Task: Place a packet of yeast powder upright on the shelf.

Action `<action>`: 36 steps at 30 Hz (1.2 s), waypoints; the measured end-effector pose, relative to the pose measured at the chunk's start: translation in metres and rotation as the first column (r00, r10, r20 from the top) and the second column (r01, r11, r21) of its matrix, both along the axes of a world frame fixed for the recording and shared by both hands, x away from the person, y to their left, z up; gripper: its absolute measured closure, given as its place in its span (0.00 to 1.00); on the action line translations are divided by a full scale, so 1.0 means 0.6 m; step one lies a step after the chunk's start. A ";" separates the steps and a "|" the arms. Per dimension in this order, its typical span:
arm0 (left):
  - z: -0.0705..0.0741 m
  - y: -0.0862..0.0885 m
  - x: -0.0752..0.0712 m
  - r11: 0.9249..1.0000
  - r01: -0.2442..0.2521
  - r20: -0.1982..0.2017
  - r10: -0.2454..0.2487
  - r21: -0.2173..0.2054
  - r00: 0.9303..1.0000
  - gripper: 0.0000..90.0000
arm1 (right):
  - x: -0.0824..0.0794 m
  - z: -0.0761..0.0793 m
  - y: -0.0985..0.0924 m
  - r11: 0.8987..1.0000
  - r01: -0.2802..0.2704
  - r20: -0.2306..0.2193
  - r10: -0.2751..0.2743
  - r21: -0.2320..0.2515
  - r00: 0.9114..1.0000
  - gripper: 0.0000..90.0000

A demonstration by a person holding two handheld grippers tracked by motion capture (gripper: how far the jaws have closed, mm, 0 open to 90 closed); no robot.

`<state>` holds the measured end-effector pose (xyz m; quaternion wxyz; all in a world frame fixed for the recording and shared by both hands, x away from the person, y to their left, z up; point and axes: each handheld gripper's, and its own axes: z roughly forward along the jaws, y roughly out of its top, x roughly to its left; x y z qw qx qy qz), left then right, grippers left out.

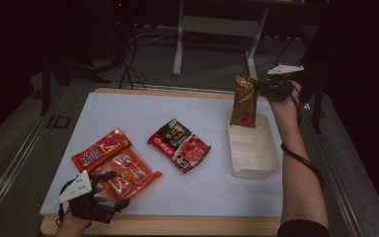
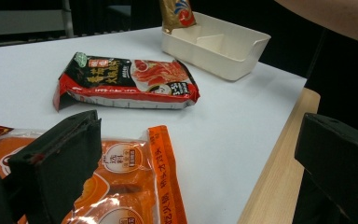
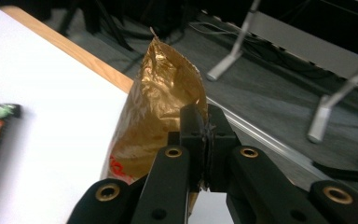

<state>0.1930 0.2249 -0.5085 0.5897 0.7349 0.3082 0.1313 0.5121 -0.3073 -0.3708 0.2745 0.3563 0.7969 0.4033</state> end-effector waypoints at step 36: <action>0.000 -0.001 0.000 1.000 0.003 -0.002 -0.003 0.003 1.000 0.01 | -0.031 -0.046 -0.041 0.989 0.073 -0.087 -0.062 0.126 0.994 0.65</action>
